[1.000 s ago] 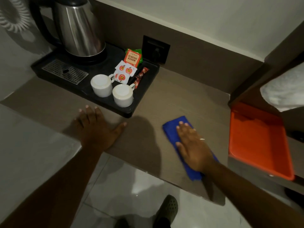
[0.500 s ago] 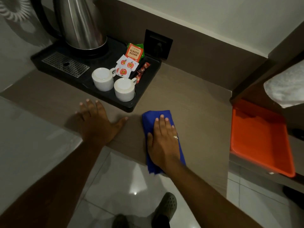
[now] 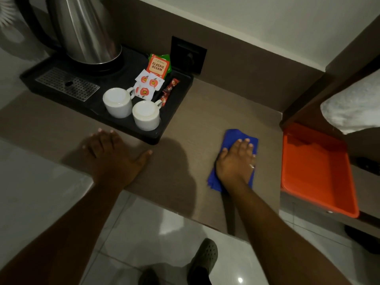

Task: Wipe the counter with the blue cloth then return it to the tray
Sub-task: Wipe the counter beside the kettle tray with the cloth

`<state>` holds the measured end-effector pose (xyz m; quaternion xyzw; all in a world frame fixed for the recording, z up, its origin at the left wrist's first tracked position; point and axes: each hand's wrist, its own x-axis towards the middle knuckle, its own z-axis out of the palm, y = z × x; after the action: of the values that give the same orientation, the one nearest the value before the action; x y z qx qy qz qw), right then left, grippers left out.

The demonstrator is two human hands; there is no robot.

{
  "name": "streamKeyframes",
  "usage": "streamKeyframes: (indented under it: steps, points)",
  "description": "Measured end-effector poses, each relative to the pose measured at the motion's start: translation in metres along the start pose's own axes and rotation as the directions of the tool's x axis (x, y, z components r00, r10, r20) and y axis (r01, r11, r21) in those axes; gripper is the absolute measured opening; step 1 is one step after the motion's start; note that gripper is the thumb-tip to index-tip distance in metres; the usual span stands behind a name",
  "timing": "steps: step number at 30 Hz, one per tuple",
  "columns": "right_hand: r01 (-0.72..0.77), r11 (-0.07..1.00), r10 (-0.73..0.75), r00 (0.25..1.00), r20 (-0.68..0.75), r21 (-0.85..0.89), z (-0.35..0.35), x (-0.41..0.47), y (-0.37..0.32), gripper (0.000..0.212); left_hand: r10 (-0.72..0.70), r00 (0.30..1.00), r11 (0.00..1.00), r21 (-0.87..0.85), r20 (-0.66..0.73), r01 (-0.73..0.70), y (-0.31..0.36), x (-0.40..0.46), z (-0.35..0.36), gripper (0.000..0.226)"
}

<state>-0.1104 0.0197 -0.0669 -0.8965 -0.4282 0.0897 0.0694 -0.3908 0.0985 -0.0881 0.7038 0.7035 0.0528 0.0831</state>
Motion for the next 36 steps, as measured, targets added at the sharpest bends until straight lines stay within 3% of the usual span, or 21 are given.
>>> streamKeyframes:
  steps: [3, 6, 12, 16, 19, 24, 28, 33, 36]
  points:
    - [0.296, 0.955, -0.296, 0.954, 0.058, 0.000, 0.008, -0.020, -0.004, 0.061, 0.010, 1.000, 1.000, -0.016, -0.013, -0.010, 0.000, -0.001, -0.001, 0.123]
    - [0.410, 0.912, -0.410, 0.909, 0.074, 0.021, -0.006, -0.013, 0.038, 0.060, 0.008, 1.000, 1.000, -0.021, -0.012, -0.008, 0.002, -0.001, -0.002, 0.122]
    - [0.178, 0.984, -0.177, 0.984, 0.037, -0.028, -0.023, 0.057, 0.082, 0.058, -0.017, 1.000, 1.000, -0.013, -0.020, 0.017, 0.000, 0.002, 0.002, 0.124]
    - [-0.015, 0.997, 0.014, 1.000, -0.010, -0.070, -0.023, 0.124, 0.049, 0.061, -0.045, 0.999, 0.999, 0.014, -0.006, 0.045, 0.000, 0.004, 0.007, 0.125]
    - [-0.049, 0.996, 0.049, 0.999, 0.004, -0.070, -0.018, 0.160, 0.001, 0.063, -0.040, 0.999, 0.999, 0.035, -0.023, 0.041, -0.002, 0.006, 0.008, 0.125]
    - [0.140, 0.989, -0.138, 0.990, 0.039, -0.055, -0.002, 0.172, -0.076, 0.063, -0.057, 0.998, 0.998, 0.024, -0.014, 0.057, -0.006, 0.005, 0.012, 0.126]
    - [0.375, 0.924, -0.370, 0.926, 0.077, -0.069, 0.015, 0.135, -0.117, 0.062, -0.050, 0.999, 0.999, 0.016, 0.010, 0.050, -0.003, 0.008, 0.012, 0.127]
    - [0.627, 0.778, -0.619, 0.773, 0.136, -0.026, 0.011, 0.081, -0.057, 0.064, -0.045, 0.999, 0.998, 0.043, -0.006, 0.045, -0.003, 0.004, 0.007, 0.126]
    - [0.564, 0.826, -0.554, 0.819, 0.151, -0.029, -0.005, 0.094, -0.017, 0.065, -0.046, 0.999, 0.998, 0.035, 0.009, 0.046, -0.003, 0.004, 0.005, 0.126]
